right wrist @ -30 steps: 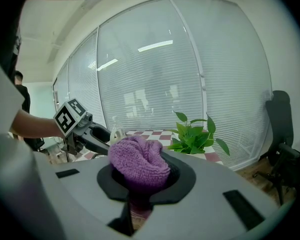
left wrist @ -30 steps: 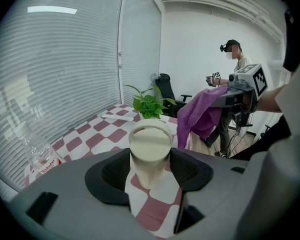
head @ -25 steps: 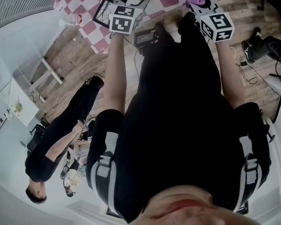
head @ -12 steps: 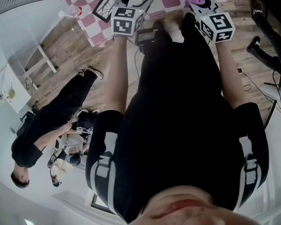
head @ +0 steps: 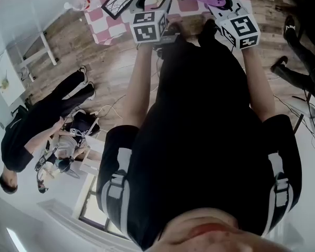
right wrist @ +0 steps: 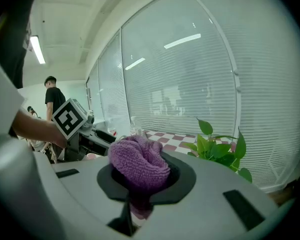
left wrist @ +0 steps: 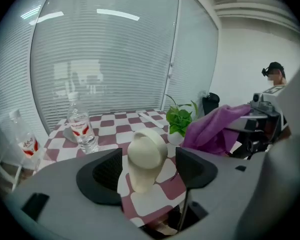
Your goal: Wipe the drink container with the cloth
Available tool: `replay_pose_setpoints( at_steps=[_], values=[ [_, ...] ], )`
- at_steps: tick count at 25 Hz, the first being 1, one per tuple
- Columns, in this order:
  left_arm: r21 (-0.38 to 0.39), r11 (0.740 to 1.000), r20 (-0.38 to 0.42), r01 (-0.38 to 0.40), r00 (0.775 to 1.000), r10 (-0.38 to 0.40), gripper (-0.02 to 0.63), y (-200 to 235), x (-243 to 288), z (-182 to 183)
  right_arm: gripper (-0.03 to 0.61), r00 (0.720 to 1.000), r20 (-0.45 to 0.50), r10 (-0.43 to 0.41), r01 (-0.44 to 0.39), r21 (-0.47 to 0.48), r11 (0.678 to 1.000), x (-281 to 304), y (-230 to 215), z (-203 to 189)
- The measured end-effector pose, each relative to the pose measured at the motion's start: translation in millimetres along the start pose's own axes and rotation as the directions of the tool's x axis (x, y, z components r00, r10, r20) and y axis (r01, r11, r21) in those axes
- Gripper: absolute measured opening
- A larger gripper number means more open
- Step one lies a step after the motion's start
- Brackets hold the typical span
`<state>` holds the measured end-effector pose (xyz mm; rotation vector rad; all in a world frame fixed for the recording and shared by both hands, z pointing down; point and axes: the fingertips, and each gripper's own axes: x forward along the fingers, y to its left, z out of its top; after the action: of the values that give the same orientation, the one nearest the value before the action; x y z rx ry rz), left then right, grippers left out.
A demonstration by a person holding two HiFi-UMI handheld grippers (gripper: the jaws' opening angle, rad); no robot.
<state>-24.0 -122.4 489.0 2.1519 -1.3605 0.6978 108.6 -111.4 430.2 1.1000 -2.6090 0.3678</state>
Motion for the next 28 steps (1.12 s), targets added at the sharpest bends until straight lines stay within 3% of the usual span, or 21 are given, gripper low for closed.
replay_pose_setpoints(
  at_steps=[7, 17, 23, 28],
  values=[
    [-0.074, 0.980, 0.000, -0.187, 0.982, 0.187, 0.322, 3.0, 3.4, 3.6, 0.063, 0.997, -0.008, 0.080, -0.080, -0.024, 0.996, -9.7, -12.5, -3.5],
    [-0.135, 0.948, -0.002, -0.288, 0.957, 0.290, 0.296, 6.8, 9.0, 2.4, 0.063, 0.992, -0.010, 0.123, -0.124, -0.038, 0.992, -18.2, -27.2, -6.1],
    [-0.142, 0.951, -0.004, -0.275, 0.961, 0.277, 0.288, 9.1, 8.5, 2.2, 0.063, 0.992, -0.005, 0.123, -0.124, -0.036, 0.992, -16.7, -30.6, -4.8],
    [-0.123, 0.970, -0.019, -0.212, 0.977, 0.211, 0.287, 9.3, 5.0, -1.4, 0.063, 0.992, 0.002, 0.129, -0.129, -0.037, 0.991, -12.7, -24.4, -2.5]
  ],
)
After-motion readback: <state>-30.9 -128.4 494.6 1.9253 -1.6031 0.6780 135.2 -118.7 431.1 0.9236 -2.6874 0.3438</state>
